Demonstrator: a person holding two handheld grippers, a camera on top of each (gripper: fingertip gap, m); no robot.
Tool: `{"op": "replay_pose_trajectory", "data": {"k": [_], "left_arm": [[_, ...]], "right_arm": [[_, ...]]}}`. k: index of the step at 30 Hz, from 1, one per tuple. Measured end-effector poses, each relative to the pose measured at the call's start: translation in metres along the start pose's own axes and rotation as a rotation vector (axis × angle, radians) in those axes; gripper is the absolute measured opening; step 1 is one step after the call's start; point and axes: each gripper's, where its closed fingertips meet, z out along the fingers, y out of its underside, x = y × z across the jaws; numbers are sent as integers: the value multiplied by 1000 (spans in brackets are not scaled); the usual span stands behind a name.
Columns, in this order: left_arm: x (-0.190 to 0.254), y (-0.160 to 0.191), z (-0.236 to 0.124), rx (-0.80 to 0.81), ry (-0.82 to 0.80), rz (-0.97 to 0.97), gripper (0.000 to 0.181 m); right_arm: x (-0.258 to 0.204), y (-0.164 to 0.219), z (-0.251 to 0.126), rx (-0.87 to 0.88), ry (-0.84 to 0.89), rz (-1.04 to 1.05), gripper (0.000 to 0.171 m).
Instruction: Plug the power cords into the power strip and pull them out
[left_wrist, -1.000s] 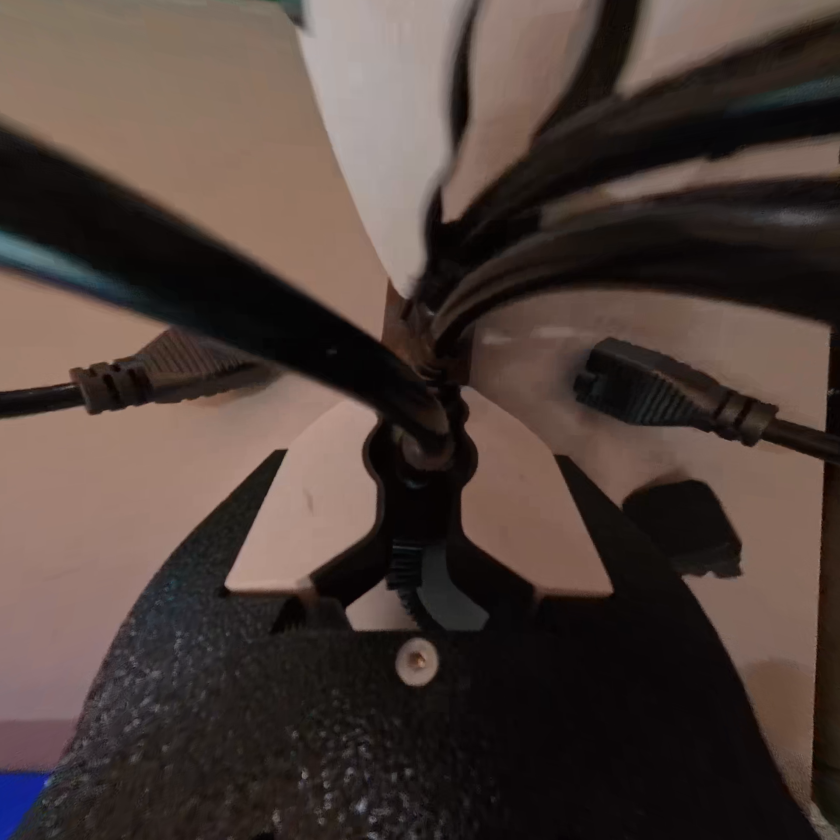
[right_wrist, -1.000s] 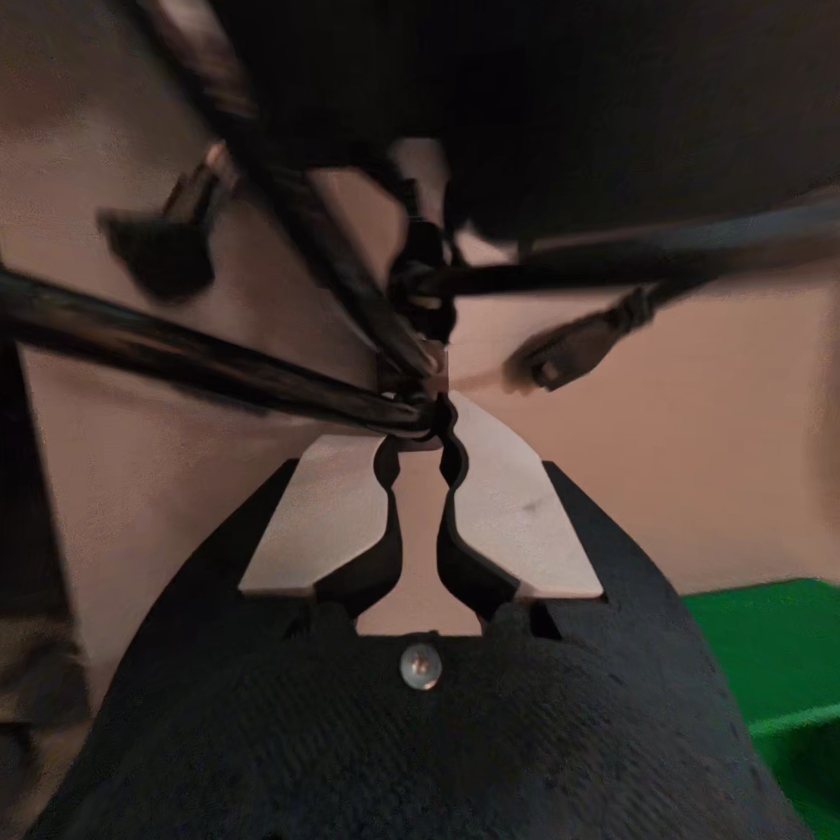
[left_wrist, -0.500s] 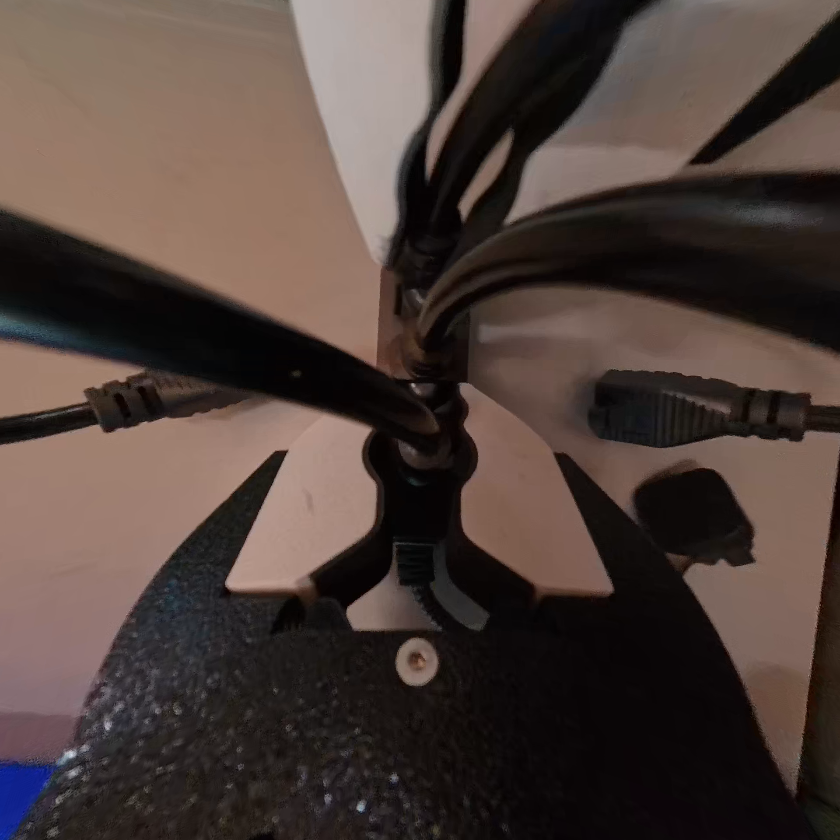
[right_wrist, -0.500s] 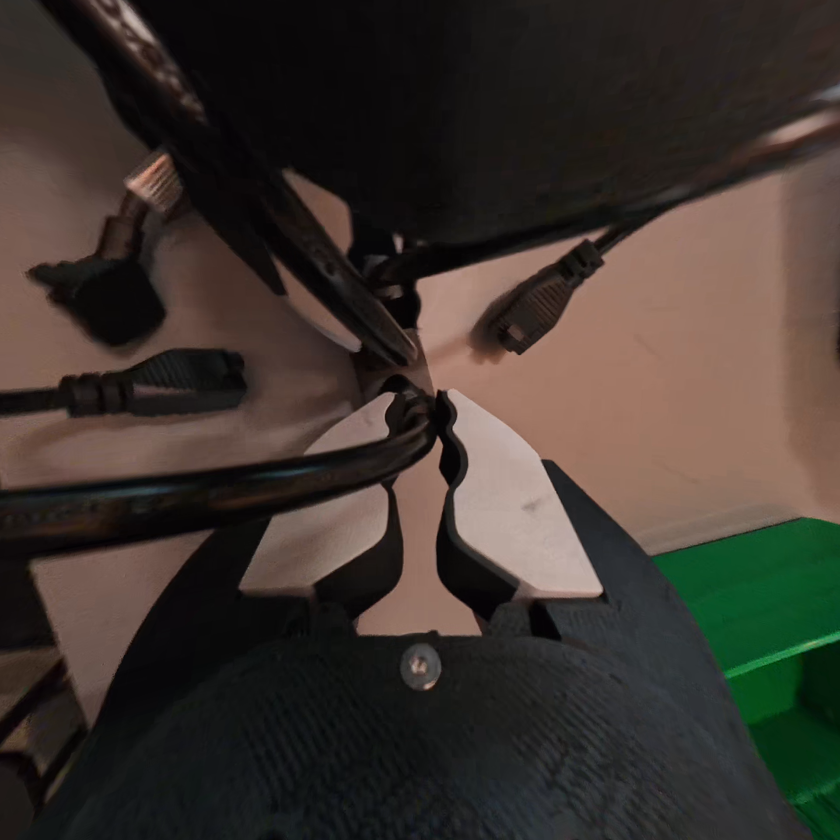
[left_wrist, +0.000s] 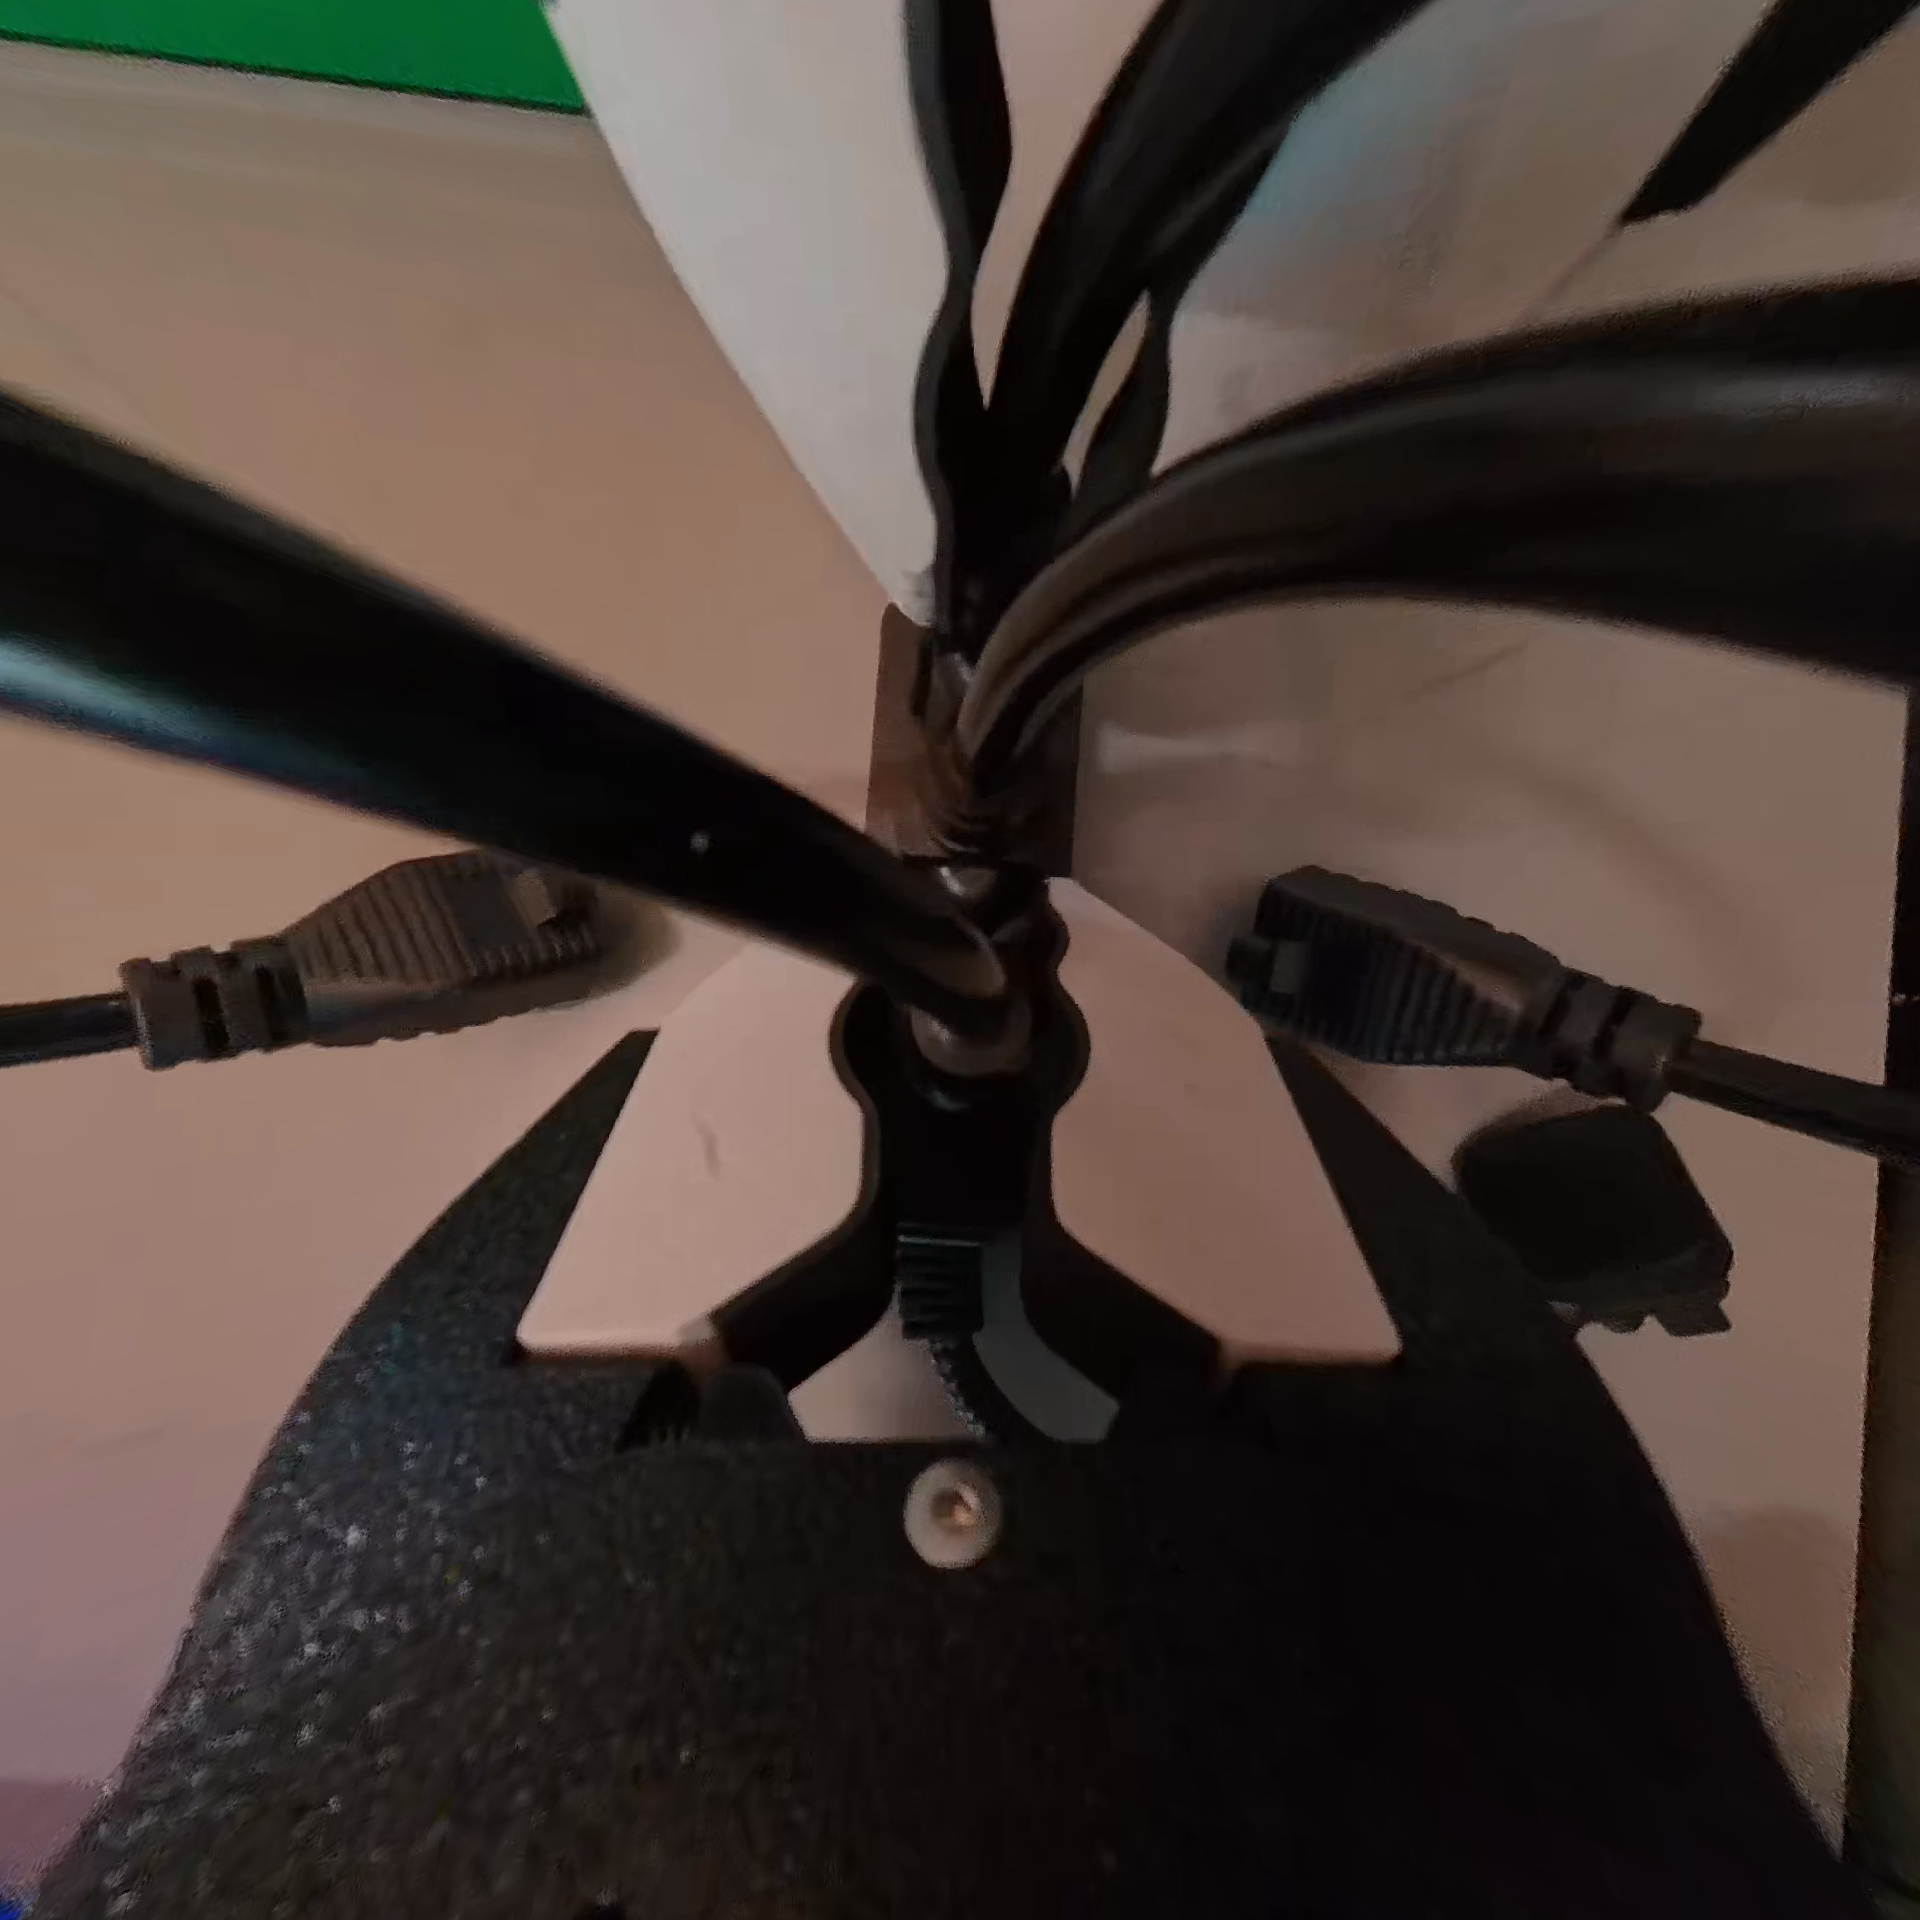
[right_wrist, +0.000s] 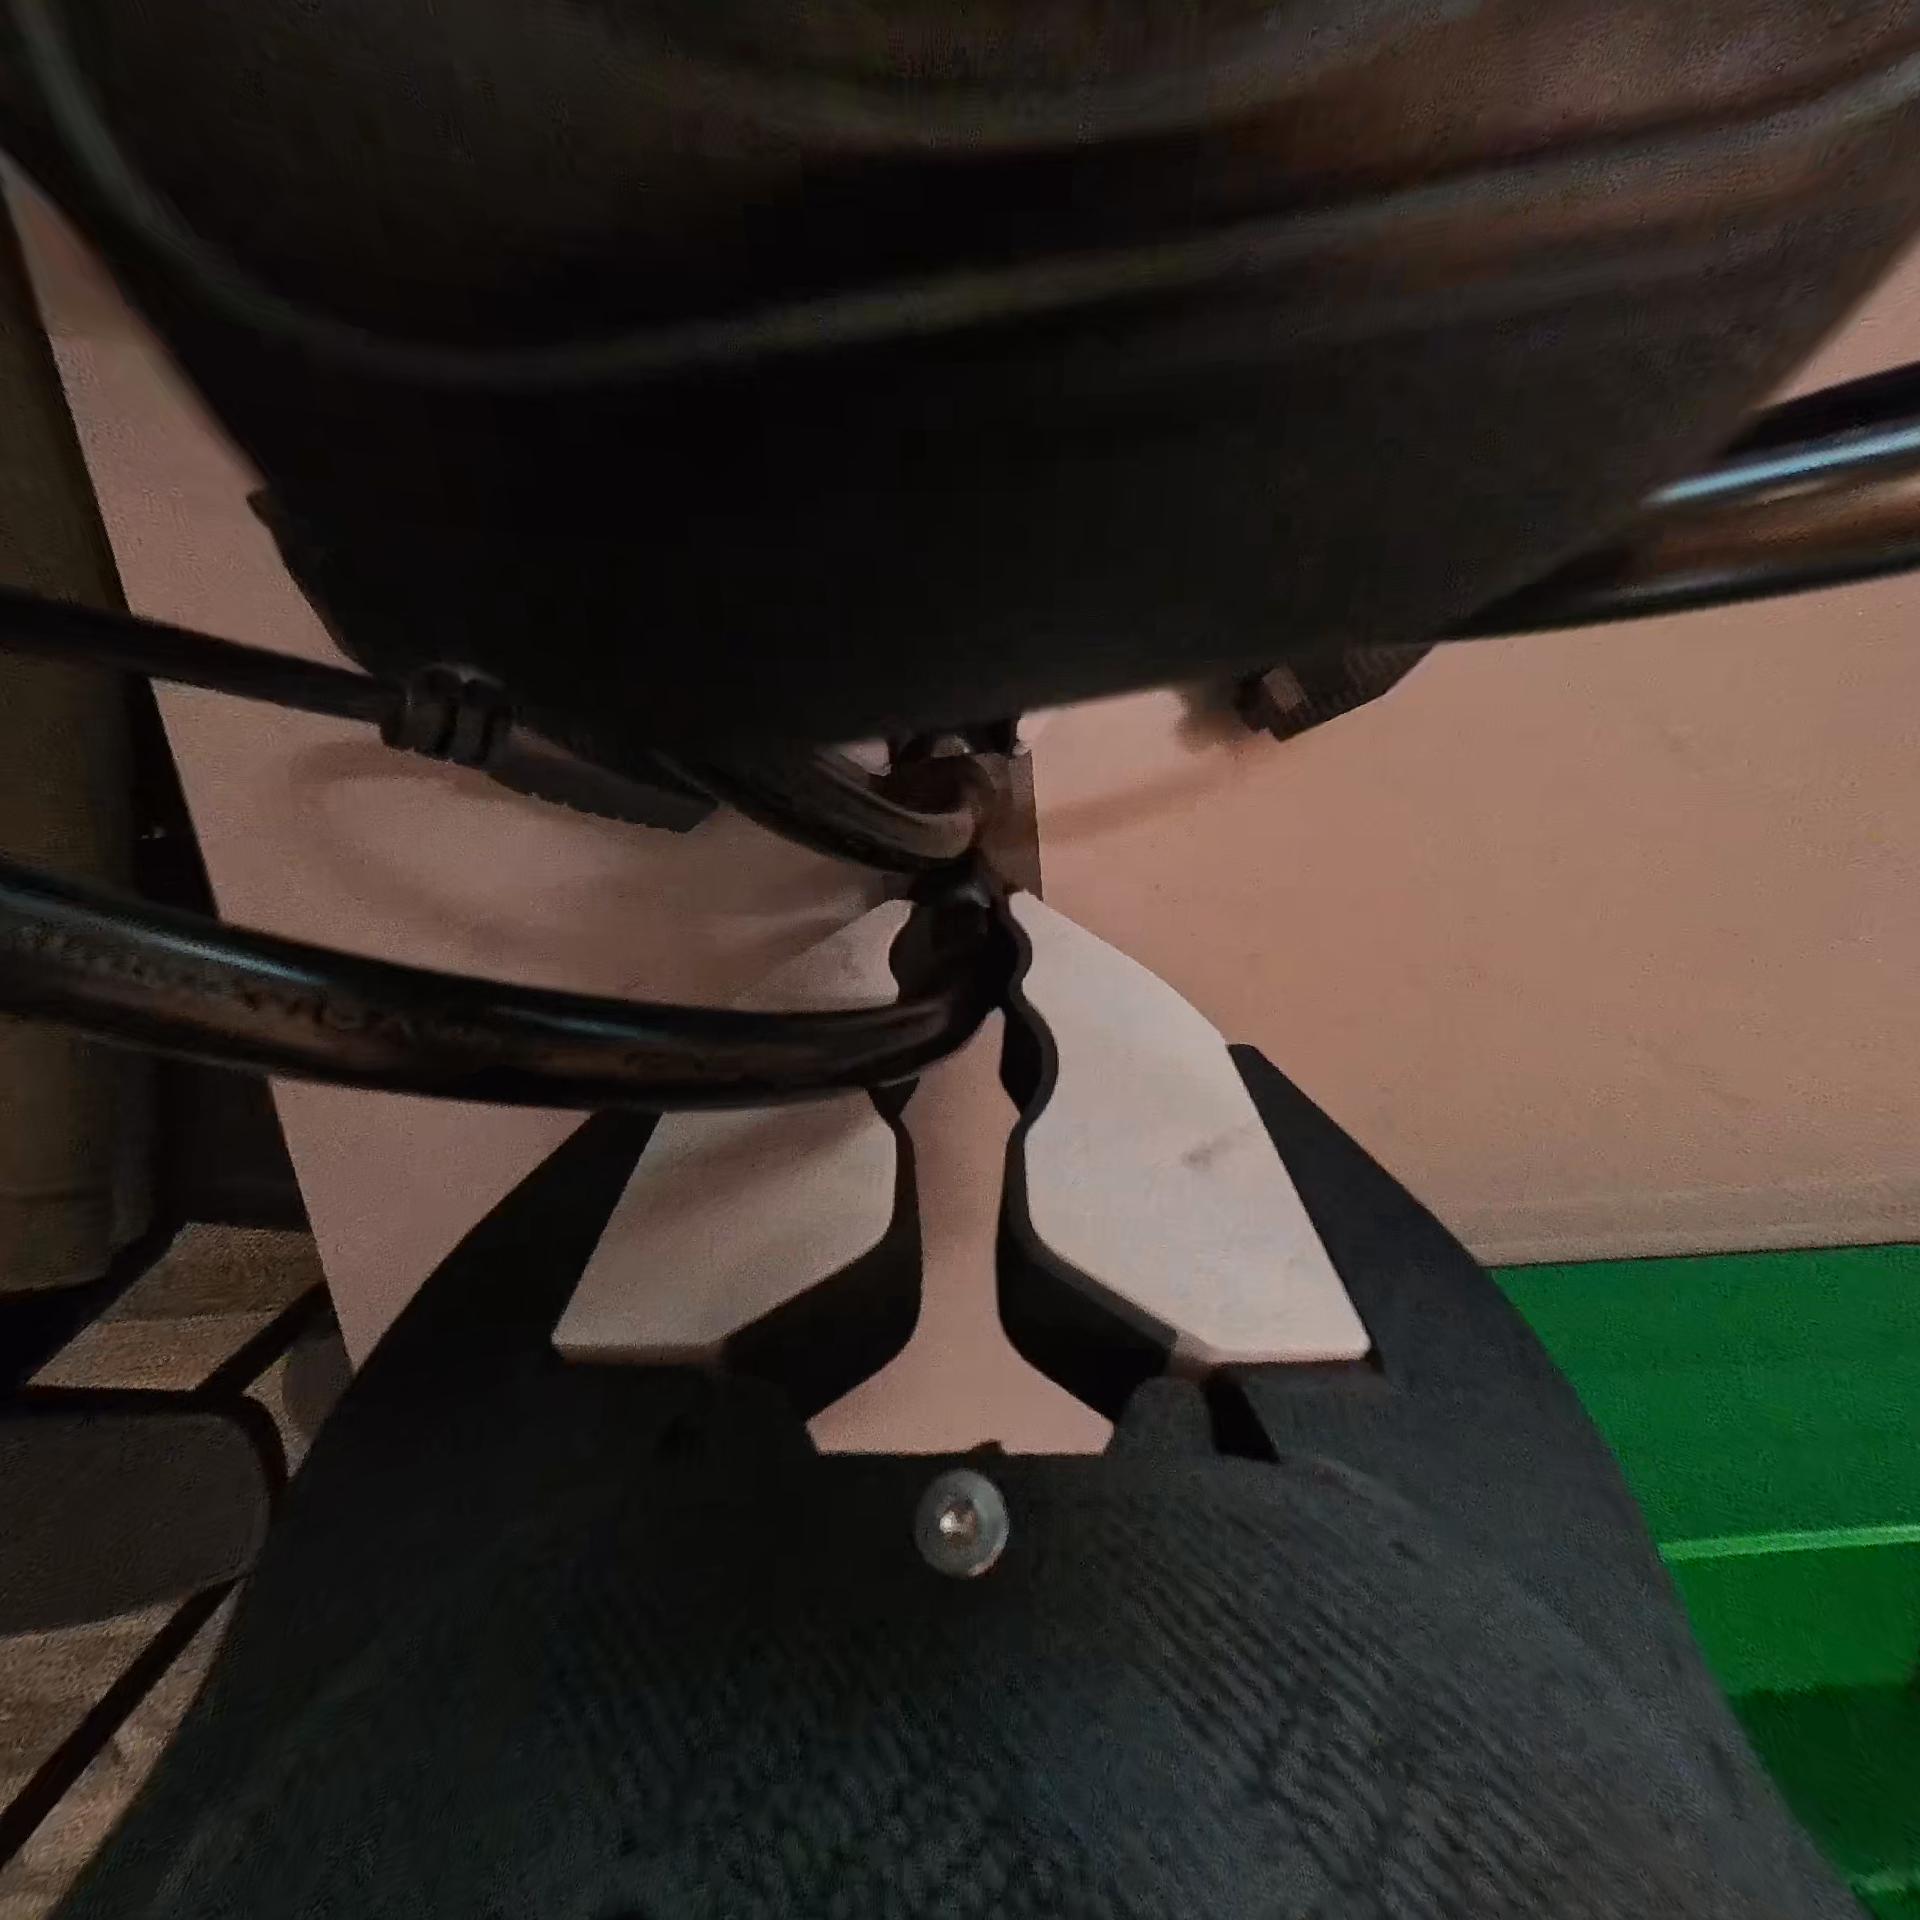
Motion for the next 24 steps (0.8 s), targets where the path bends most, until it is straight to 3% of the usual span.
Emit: {"op": "replay_pose_trajectory", "data": {"k": [5,8,12,24], "left_arm": [[0,0,0,6,-4,-14,25],[0,0,0,6,-7,-11,25],[0,0,0,7,-5,-8,25],[0,-1,0,14,0,-13,25]], "right_arm": [[1,-1,-1,38,27,79,16],[8,11,-3,-41,91,70,30],[3,7,4,17,41,87,15],[3,11,6,-2,59,-2,16]]}}
